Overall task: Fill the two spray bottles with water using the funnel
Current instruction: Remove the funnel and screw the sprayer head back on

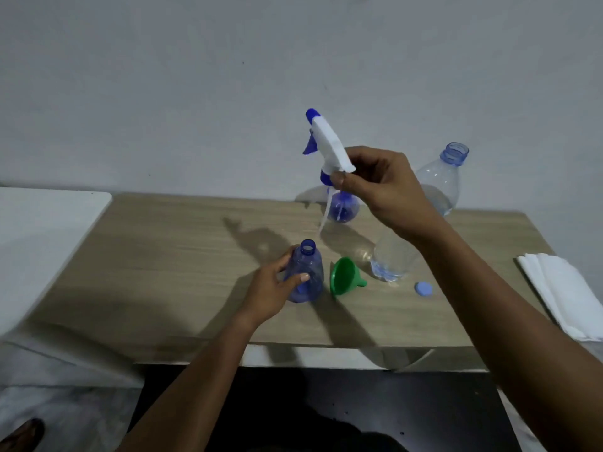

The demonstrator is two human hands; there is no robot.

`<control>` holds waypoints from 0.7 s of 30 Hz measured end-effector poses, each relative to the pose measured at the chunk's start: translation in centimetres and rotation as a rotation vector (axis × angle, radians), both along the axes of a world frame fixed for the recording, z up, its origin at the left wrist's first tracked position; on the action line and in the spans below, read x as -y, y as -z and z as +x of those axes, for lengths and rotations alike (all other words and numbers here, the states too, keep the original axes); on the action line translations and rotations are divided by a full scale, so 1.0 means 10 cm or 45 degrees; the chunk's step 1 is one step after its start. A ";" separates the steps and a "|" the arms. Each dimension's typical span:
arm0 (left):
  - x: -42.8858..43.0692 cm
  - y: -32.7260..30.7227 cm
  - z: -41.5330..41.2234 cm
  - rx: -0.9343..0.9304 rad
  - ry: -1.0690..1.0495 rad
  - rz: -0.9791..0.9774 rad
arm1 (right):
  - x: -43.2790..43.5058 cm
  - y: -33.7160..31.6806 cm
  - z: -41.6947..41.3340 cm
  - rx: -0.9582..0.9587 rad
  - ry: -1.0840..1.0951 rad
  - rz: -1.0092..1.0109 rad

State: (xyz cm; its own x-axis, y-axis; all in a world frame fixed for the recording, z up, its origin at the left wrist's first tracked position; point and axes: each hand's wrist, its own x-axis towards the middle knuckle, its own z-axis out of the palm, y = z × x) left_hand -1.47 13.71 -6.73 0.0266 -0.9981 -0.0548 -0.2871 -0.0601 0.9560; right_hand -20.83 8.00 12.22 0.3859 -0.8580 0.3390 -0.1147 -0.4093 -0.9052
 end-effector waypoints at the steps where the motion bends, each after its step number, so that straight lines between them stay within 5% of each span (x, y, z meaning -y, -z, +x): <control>1: 0.01 0.01 0.01 0.009 0.012 -0.006 | -0.02 -0.04 -0.03 0.024 0.009 -0.016; 12: 0.07 0.05 0.05 -0.012 0.065 -0.019 | -0.10 0.09 0.02 -0.003 0.027 -0.003; 21: 0.06 0.07 0.08 0.015 0.107 -0.003 | -0.07 1.11 0.21 -0.293 0.040 0.225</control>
